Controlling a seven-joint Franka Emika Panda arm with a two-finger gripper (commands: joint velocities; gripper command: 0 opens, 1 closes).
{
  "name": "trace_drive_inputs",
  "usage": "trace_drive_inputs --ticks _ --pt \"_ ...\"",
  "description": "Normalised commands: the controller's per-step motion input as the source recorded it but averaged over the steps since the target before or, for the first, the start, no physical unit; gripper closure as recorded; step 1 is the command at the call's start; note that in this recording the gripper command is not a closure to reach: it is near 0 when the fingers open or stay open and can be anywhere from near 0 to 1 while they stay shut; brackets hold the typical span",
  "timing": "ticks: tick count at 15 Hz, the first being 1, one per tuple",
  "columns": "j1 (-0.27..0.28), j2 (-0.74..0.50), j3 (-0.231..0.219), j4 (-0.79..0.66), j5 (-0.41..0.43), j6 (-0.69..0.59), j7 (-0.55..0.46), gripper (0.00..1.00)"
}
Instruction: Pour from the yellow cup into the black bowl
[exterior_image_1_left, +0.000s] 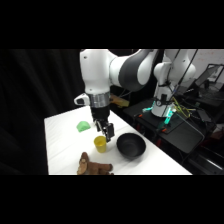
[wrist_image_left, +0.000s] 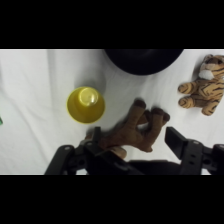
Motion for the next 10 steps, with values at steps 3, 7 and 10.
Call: trace_drive_inputs --ticks 3,7,10 --pt "-0.012 0.07 0.034 -0.12 0.126 0.32 -0.06 0.00" --pt "0.022 0.17 -0.028 -0.02 -0.001 0.31 0.05 0.00" --pt "0.068 0.27 -0.105 0.12 -0.102 0.29 0.17 0.00"
